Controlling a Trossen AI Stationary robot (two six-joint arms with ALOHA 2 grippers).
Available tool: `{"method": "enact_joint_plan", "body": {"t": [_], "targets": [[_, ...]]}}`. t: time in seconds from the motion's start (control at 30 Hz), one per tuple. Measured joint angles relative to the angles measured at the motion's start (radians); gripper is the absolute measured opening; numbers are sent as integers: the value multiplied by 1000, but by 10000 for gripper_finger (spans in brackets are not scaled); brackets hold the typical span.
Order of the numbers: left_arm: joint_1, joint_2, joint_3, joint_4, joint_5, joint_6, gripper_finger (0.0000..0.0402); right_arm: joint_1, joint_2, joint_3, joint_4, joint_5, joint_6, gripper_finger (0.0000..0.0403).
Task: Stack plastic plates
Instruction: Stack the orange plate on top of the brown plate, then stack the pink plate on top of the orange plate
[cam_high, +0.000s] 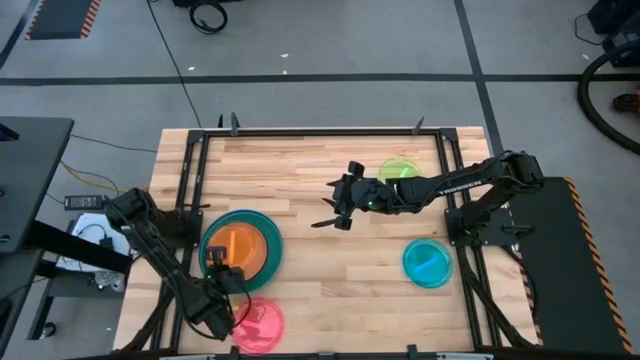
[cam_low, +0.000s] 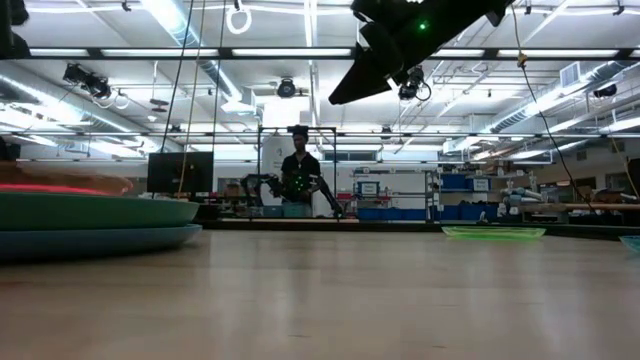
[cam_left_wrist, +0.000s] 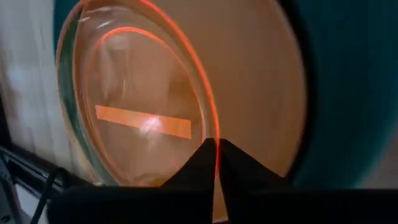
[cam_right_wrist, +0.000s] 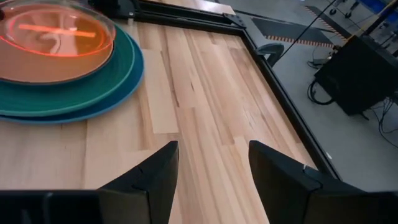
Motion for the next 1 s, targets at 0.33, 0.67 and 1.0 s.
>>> {"method": "enact_joint_plan", "body": {"t": [0.33, 0.67, 1.0], "targets": [[41, 1, -3, 16, -5, 22, 135, -8, 0, 0, -23, 5, 8, 205], [45, 1, 117, -52, -27, 45, 161, 0, 0, -2, -29, 3, 15, 205], [53, 2, 169, 88, -17, 52, 153, -1, 0, -2, -32, 0, 13, 205]]}}
